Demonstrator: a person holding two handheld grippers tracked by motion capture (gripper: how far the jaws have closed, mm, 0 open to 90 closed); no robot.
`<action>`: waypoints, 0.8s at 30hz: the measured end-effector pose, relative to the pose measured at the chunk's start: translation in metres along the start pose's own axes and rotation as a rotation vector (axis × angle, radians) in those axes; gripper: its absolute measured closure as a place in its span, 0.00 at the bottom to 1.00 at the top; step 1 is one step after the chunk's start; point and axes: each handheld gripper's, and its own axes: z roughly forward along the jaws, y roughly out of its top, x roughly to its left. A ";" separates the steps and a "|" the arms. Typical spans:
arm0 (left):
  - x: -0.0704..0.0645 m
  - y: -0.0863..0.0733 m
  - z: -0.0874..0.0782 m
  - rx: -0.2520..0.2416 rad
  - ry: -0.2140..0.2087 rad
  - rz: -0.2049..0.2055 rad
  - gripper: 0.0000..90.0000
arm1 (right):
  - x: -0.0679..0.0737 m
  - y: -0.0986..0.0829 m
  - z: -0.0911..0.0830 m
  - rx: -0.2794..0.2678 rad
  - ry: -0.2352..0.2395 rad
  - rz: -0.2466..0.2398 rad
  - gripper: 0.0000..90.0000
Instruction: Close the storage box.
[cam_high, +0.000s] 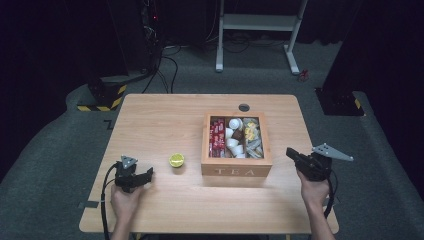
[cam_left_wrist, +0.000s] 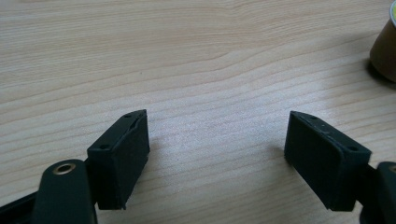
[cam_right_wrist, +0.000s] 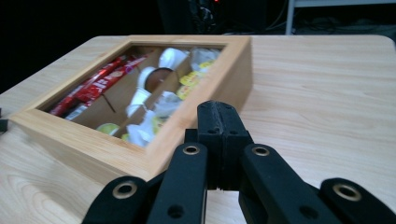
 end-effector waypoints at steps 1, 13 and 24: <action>0.000 0.000 0.000 0.000 0.000 0.000 0.25 | -0.002 -0.002 -0.001 -0.001 -0.007 0.002 1.00; 0.000 0.000 0.000 0.000 0.000 0.001 0.25 | -0.021 -0.018 -0.005 0.026 -0.047 0.028 1.00; 0.000 0.000 0.000 0.000 -0.001 0.001 0.25 | -0.028 -0.032 0.005 0.076 -0.080 0.035 0.99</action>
